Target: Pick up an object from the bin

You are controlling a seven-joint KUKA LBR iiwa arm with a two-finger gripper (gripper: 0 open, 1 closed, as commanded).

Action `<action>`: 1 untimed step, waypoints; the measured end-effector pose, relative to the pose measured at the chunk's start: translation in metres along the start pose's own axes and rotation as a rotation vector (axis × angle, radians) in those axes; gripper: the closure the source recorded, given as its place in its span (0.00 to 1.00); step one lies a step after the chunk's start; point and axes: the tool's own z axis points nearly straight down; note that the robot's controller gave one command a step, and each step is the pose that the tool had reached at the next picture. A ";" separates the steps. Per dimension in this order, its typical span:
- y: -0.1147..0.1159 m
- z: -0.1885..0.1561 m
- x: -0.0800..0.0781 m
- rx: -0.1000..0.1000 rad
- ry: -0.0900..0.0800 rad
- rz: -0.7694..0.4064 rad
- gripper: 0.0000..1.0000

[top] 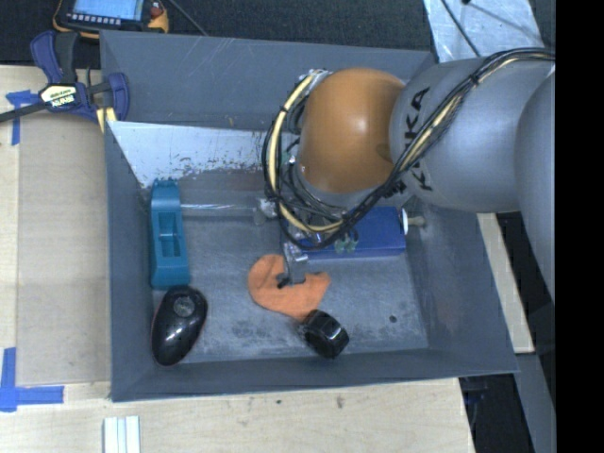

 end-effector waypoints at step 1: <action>-0.017 0.025 -0.006 0.001 -0.005 -0.016 0.00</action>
Offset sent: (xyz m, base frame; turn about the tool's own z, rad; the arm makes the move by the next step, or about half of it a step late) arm 0.0080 -0.0495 -0.0621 0.1986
